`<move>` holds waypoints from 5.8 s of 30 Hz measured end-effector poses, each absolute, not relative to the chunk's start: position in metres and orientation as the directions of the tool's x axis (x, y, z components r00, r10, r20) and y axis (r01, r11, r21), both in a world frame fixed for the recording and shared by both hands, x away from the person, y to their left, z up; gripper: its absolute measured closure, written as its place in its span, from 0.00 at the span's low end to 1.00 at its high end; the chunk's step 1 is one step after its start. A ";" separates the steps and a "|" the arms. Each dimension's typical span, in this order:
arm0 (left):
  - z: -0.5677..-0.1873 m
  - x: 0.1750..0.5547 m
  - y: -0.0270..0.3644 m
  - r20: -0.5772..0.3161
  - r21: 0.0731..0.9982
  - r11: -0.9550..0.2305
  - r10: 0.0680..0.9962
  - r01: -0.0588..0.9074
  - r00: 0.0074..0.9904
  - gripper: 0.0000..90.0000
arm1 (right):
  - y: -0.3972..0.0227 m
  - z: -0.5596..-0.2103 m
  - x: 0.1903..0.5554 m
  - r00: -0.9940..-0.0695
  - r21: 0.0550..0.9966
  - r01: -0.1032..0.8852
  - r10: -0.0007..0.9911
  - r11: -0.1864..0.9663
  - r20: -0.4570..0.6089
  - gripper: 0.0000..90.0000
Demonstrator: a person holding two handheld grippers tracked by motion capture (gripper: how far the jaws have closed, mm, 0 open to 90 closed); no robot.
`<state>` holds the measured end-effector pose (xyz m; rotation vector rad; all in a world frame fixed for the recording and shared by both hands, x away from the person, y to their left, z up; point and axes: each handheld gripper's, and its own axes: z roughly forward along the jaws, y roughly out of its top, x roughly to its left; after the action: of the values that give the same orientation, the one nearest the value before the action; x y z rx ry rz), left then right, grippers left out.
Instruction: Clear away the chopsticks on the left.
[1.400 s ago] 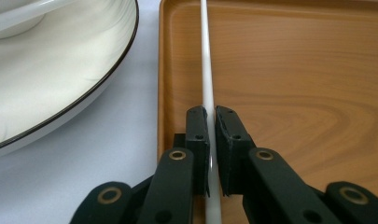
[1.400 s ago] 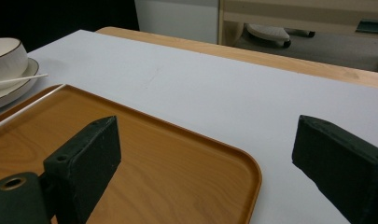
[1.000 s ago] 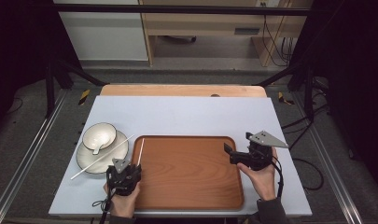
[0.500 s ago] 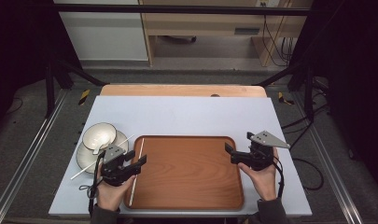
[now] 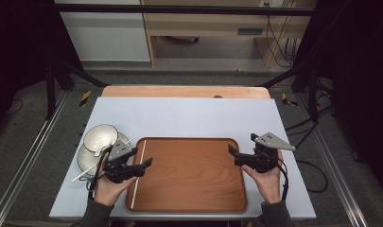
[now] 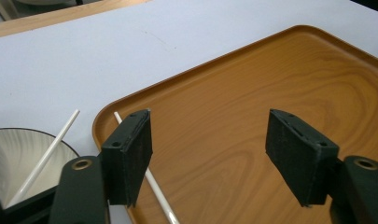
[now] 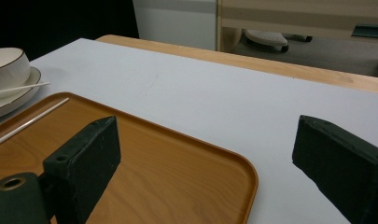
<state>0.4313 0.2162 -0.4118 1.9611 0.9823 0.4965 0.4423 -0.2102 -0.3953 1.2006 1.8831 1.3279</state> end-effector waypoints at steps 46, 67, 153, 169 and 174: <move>-0.447 0.429 0.340 0.077 0.735 -0.397 0.854 0.549 0.515 0.49 | -0.207 -0.401 0.444 -0.465 0.919 0.371 0.883 0.133 0.060 0.09; -0.458 0.449 0.343 0.104 0.697 -0.459 0.825 0.551 0.556 0.85 | -0.205 -0.403 0.445 -0.467 0.915 0.379 0.882 0.139 0.059 0.09; -0.403 0.408 0.212 -0.001 0.825 -0.234 0.909 0.514 0.416 0.93 | -0.207 -0.400 0.444 -0.462 0.920 0.370 0.885 0.128 0.063 0.09; -0.412 0.395 0.202 -0.068 0.869 -0.092 0.952 0.487 0.300 0.93 | -0.207 -0.400 0.444 -0.463 0.920 0.371 0.884 0.127 0.065 0.09; -0.423 0.389 0.200 -0.087 0.864 -0.060 0.960 0.500 0.265 0.93 | -0.207 -0.400 0.444 -0.462 0.920 0.373 0.884 0.123 0.069 0.08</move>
<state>0.3891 0.2000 -0.4230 1.6904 1.3551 0.6850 0.4443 -0.2072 -0.4004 1.2115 1.8993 1.3200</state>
